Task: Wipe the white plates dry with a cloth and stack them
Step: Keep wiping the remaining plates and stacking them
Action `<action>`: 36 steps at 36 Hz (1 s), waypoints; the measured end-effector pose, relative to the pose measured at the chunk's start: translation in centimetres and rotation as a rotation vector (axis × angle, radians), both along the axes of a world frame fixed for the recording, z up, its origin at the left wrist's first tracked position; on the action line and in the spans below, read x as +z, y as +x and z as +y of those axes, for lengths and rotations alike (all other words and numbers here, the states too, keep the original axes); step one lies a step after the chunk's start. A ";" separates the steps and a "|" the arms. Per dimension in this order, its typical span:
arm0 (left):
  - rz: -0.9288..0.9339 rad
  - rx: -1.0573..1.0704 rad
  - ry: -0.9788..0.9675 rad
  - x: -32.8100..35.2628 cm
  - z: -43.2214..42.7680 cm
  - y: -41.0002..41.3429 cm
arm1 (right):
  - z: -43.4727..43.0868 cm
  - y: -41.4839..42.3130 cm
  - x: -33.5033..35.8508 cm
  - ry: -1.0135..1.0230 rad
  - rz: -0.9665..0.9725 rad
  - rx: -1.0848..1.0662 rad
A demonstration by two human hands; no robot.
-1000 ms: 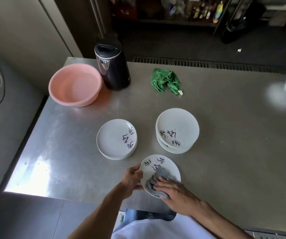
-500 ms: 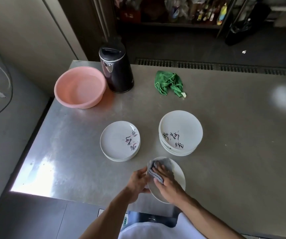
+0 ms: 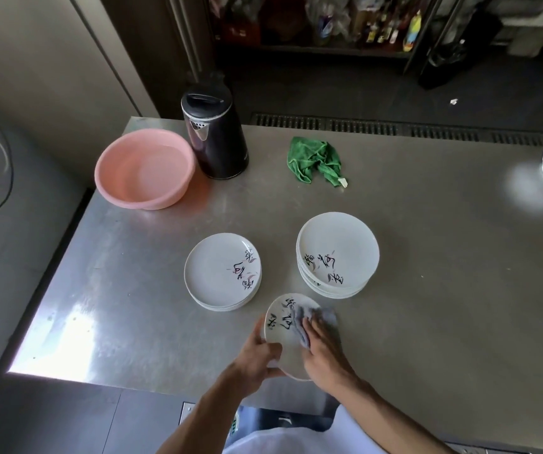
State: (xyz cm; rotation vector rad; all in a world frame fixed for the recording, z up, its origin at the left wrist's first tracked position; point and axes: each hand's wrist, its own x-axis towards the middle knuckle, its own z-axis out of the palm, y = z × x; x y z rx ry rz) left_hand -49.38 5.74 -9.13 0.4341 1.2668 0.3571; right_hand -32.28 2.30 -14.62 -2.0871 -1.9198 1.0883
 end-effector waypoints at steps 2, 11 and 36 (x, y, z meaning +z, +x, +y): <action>0.040 -0.073 0.026 0.7 0.4 0.0 | -0.3 -0.5 0.4 -0.021 0.160 -0.018; 0.194 -0.095 0.076 1.4 0.4 -0.9 | -0.6 -1.3 0.8 0.031 0.269 0.240; 0.151 -0.100 0.016 2.5 0.0 -1.3 | -0.2 -2.7 2.0 0.013 0.323 0.123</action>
